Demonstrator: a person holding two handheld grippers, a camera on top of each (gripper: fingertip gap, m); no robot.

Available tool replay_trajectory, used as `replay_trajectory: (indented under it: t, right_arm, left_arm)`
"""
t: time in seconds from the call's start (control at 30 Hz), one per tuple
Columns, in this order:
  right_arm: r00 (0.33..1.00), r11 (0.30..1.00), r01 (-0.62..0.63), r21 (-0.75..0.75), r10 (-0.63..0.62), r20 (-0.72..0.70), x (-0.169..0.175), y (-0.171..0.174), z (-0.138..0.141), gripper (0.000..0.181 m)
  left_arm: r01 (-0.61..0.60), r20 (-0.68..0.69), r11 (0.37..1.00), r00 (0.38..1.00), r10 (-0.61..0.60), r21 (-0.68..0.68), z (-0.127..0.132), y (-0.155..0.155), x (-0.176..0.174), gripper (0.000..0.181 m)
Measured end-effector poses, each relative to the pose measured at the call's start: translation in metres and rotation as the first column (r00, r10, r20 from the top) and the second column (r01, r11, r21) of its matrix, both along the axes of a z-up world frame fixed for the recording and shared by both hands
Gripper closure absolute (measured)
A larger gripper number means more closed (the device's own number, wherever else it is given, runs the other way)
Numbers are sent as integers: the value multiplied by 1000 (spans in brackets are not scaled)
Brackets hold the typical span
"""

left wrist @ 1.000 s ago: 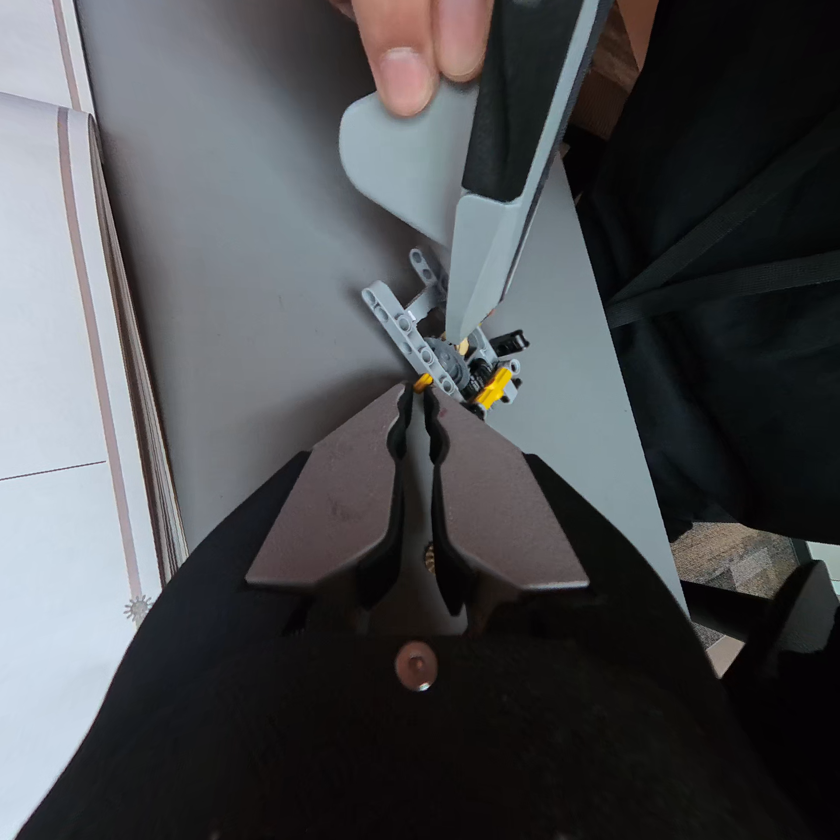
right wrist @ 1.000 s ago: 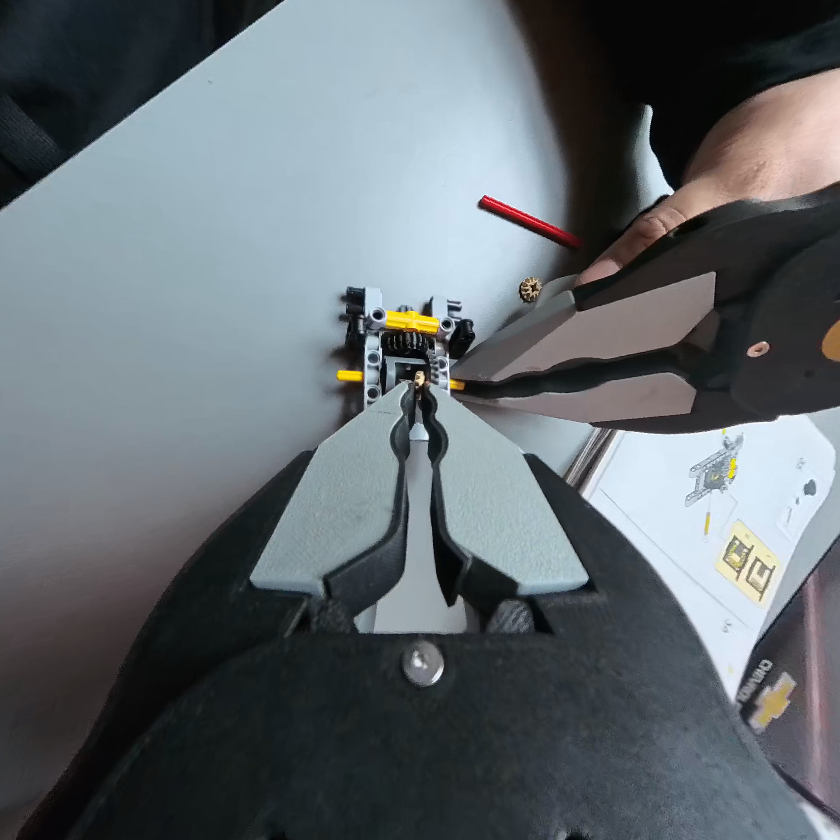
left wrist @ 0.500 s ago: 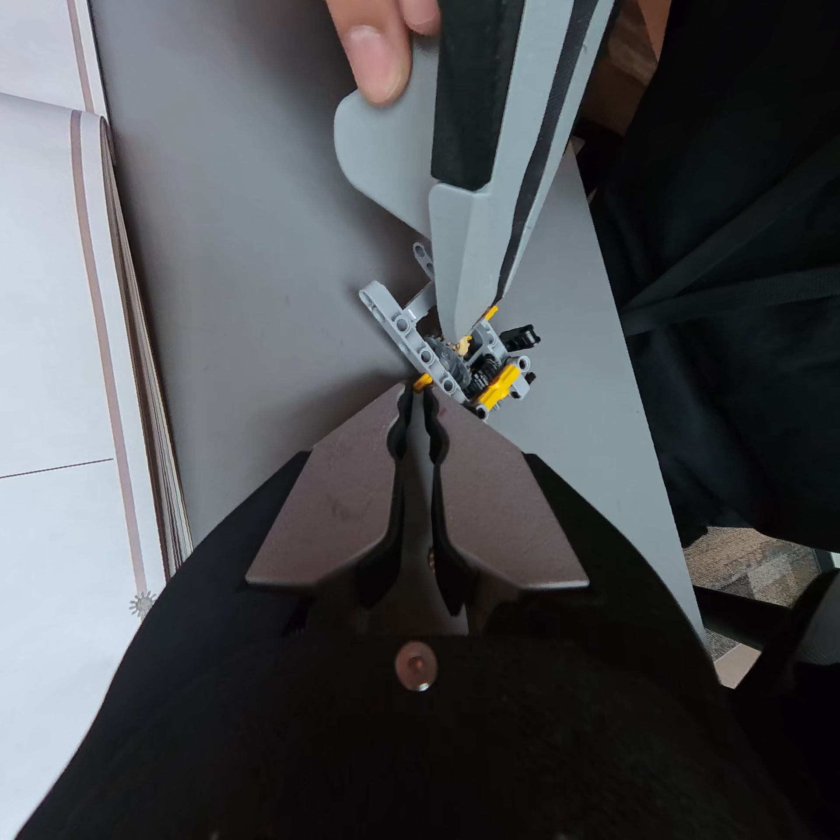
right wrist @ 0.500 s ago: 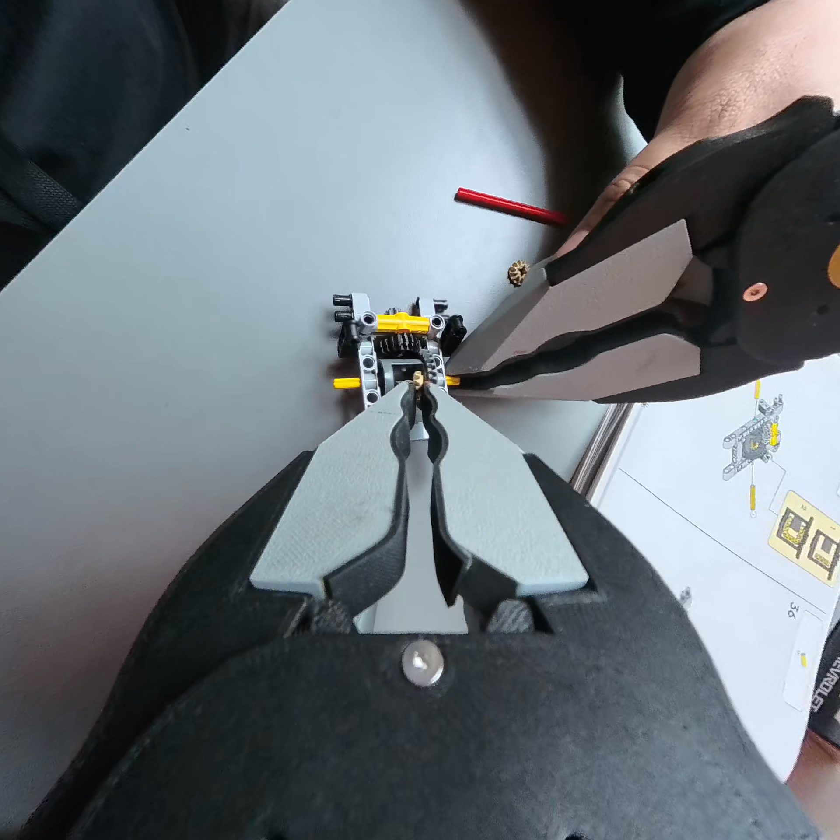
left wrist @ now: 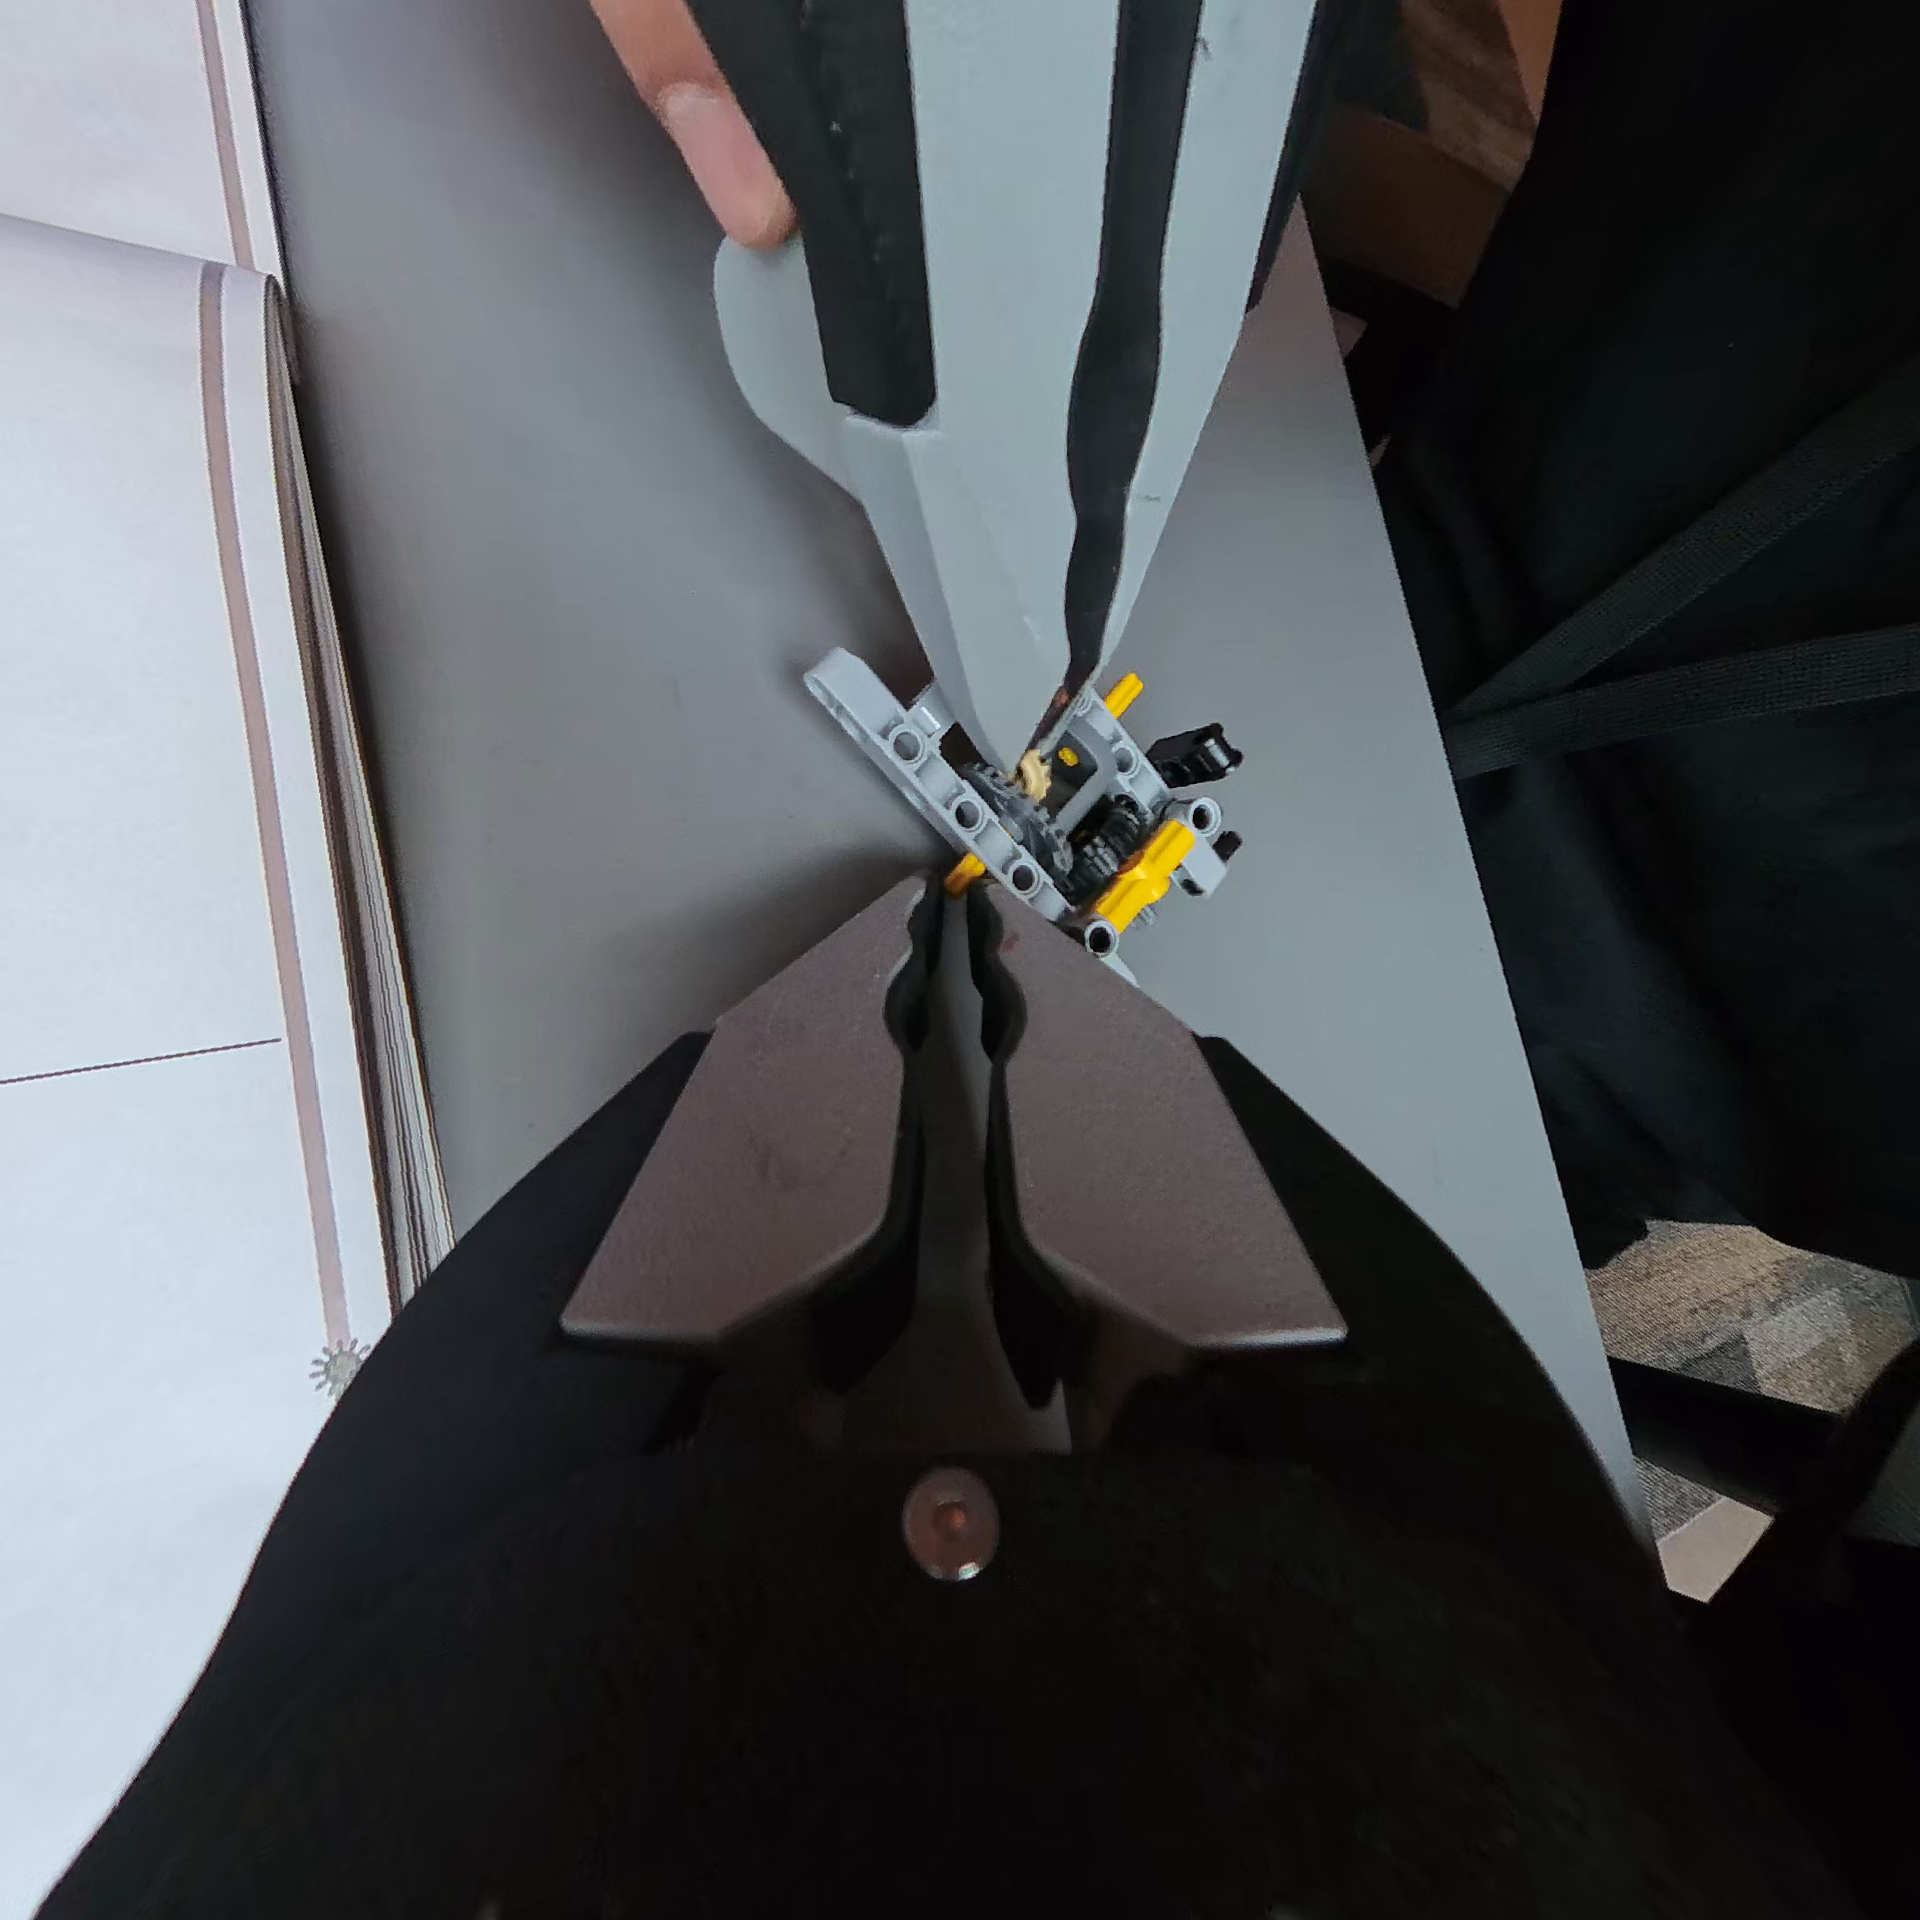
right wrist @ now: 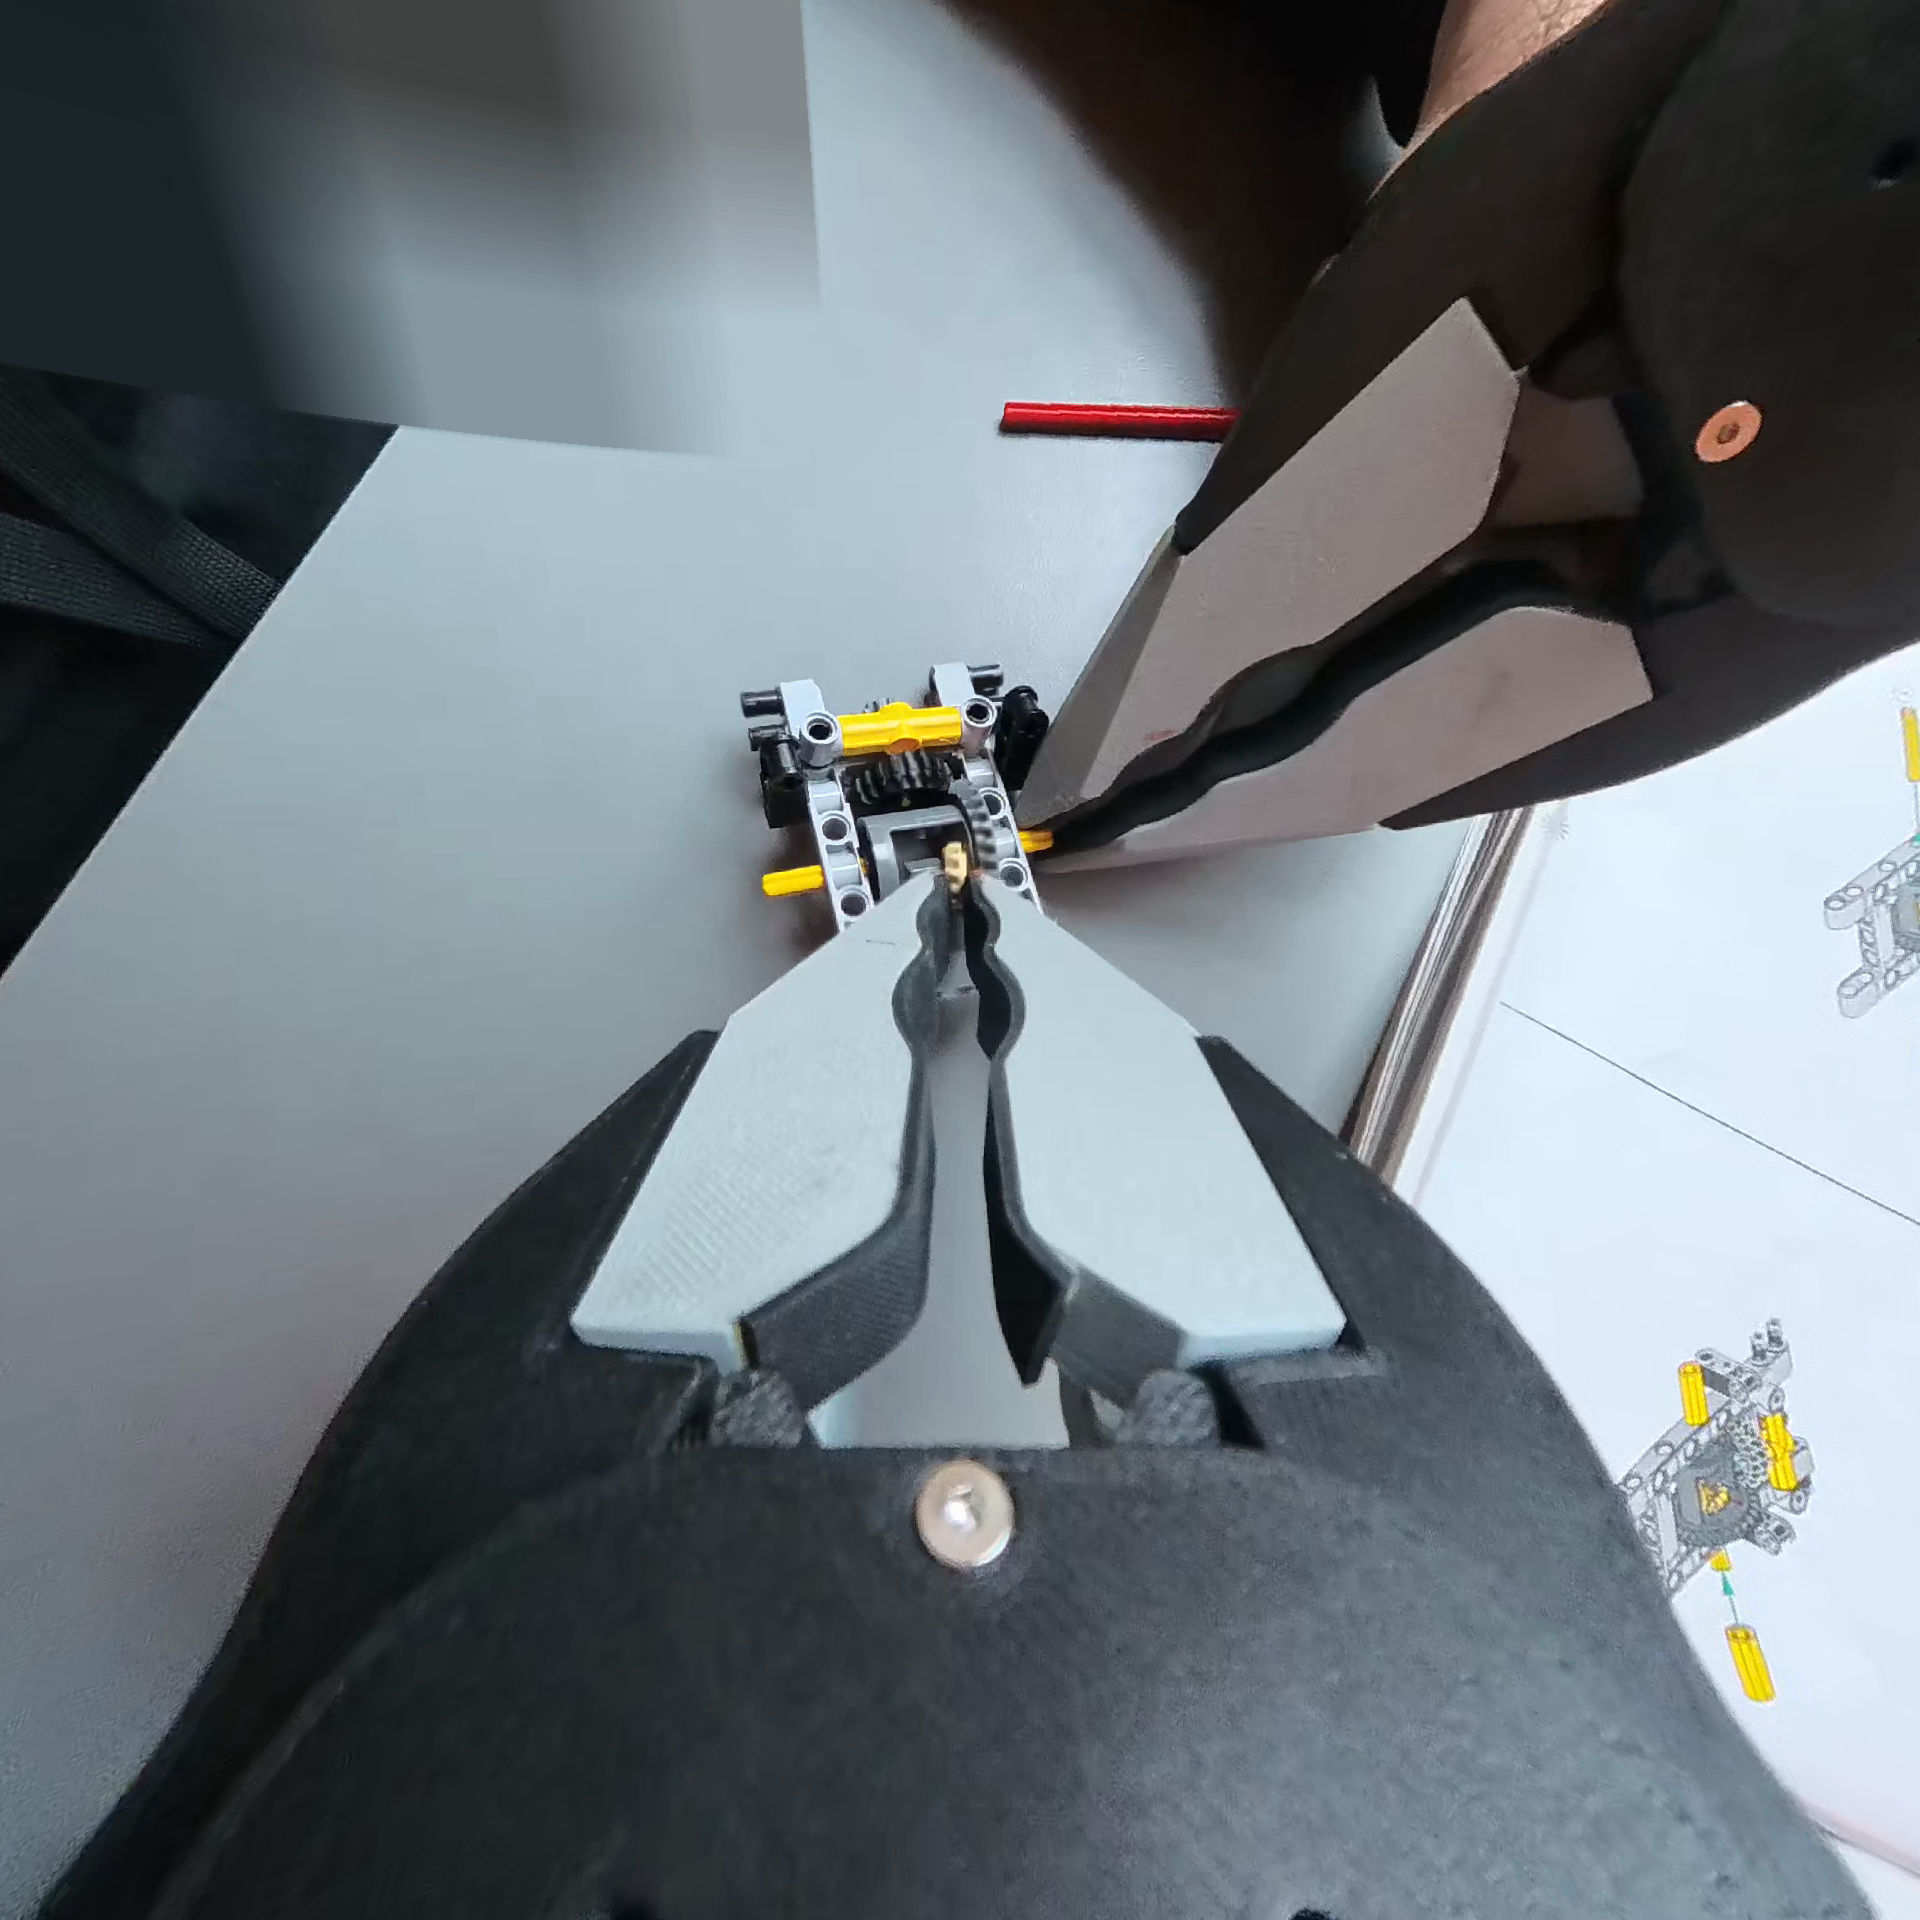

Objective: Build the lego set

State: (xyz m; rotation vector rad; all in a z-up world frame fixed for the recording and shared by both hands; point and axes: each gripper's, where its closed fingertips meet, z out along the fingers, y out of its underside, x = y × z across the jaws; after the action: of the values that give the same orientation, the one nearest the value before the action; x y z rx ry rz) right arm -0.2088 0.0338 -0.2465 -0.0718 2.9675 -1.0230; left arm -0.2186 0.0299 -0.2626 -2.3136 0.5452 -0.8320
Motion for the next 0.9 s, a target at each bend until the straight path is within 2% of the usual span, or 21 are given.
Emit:
replay_trajectory:
  t: [0.2,0.33,0.6,0.9]
  right_arm:
    - [994,998,-57,39,60,-96,5,-1,0,181]
    - [985,994,-50,94,65,-160,4,-2,1,181]
    - [981,995,-56,79,70,-181,7,-11,4,181]
    - [990,997,-69,29,72,-122,11,-16,4,181]
  left_arm:
    - [4,-6,1000,1000,-4,15,2,0,2,180]
    - [-1,-16,1000,1000,1,23,2,1,2,180]
    - [2,-17,1000,1000,-1,23,1,1,3,180]
    - [12,-20,999,1000,-11,34,2,0,5,180]
